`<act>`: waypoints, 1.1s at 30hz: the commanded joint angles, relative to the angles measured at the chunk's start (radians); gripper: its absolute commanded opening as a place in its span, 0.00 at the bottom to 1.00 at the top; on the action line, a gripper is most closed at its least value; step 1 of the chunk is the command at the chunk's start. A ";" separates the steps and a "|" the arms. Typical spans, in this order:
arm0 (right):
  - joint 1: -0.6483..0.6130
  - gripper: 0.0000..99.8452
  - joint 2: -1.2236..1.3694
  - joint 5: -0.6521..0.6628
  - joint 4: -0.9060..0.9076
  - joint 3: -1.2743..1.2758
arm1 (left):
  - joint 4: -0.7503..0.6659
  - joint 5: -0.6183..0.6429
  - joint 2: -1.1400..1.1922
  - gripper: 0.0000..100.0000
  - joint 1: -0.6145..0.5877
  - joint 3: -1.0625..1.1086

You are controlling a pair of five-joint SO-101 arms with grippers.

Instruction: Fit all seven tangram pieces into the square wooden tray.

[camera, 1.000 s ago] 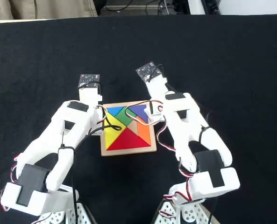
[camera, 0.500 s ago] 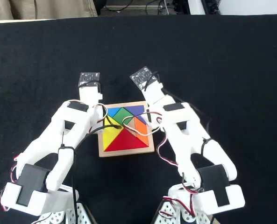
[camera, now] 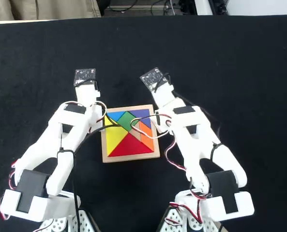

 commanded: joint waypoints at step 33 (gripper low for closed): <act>0.023 0.01 -0.059 0.000 -0.018 -0.008 | -0.064 0.006 0.127 0.03 0.033 -0.173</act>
